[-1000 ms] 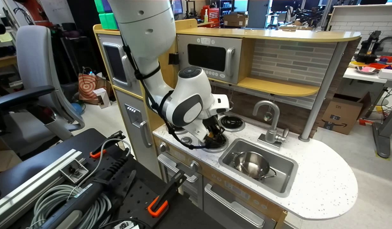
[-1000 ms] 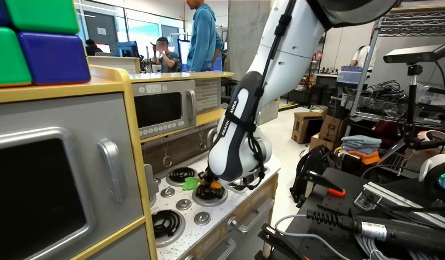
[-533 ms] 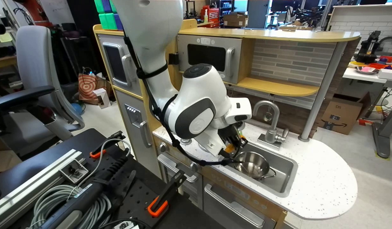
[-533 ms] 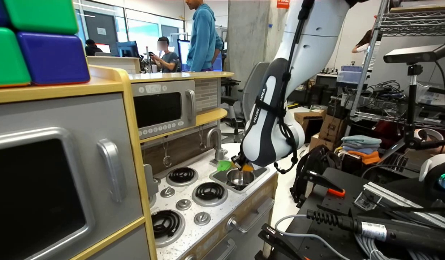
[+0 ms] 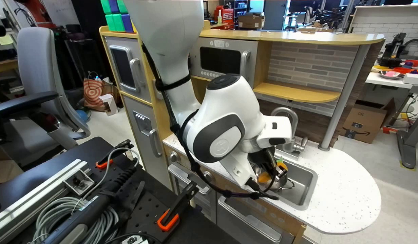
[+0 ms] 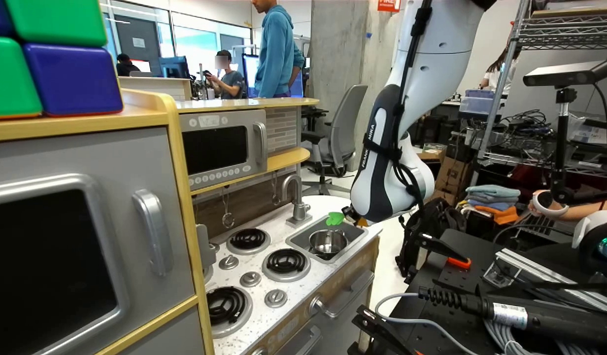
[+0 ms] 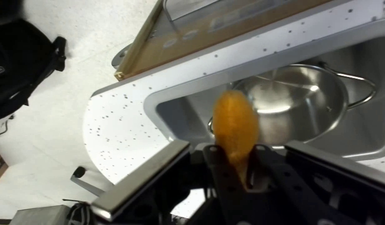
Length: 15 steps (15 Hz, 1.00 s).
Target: Put the orange object in the silver pot in the sink
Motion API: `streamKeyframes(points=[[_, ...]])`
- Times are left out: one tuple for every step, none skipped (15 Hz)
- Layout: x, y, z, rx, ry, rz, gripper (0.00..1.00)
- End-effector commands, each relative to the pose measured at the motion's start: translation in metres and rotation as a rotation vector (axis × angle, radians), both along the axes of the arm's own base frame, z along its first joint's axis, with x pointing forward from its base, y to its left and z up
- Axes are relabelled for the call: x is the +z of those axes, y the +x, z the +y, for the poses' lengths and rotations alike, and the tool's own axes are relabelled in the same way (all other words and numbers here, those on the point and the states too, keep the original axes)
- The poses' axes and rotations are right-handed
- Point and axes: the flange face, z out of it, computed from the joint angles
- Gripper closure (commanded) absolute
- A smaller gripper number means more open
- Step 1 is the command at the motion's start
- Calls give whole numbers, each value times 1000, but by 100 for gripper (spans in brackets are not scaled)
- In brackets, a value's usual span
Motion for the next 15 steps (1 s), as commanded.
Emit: streamKeyframes(points=[[-7,12,-9,-58,-30,-23,98],[-8,16,-8,-67,-30,-32,98],[-7,20,-7,-70,-31,-42,98],[-7,25,-4,-72,-32,-54,98],[-6,31,-1,-75,-32,-66,98],[-6,36,1,-81,-30,-77,98],[-4,41,3,-85,-30,-88,98],[-5,45,6,-90,-25,-93,98],[-5,47,7,-94,-22,-96,67],[-5,50,9,-97,-17,-100,64],[-5,51,10,-101,-13,-106,59],[-3,52,11,-102,-3,-108,53],[-1,52,12,-102,2,-116,44],[2,52,14,-102,12,-122,38],[7,52,16,-100,26,-129,29]])
